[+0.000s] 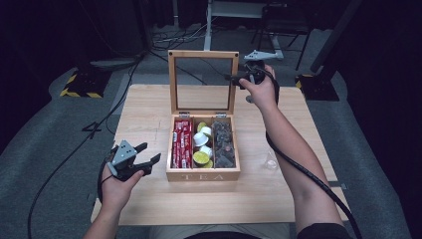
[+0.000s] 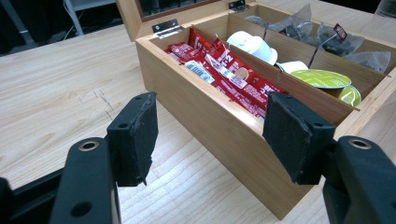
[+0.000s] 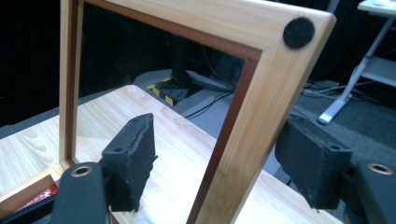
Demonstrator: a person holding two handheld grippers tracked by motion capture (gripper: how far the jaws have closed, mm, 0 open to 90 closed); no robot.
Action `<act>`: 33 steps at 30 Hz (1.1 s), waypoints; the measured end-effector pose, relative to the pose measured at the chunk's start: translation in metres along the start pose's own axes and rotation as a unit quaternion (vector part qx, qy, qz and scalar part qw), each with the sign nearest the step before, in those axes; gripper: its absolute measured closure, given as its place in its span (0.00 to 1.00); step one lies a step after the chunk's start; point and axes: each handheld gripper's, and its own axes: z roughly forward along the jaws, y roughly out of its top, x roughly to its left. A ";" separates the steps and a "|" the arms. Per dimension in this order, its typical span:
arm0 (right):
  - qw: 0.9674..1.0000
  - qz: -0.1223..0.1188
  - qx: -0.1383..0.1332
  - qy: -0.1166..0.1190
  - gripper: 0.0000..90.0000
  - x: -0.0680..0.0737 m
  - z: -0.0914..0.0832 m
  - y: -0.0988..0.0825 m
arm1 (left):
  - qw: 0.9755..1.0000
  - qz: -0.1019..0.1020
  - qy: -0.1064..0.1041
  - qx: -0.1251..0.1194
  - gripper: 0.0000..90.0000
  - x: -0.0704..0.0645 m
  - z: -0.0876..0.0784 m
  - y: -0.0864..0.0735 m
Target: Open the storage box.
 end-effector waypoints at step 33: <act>0.995 -0.008 0.025 0.094 0.40 0.042 -0.113 -0.016 | 0.997 0.001 -0.024 0.075 0.37 0.003 0.010 -0.002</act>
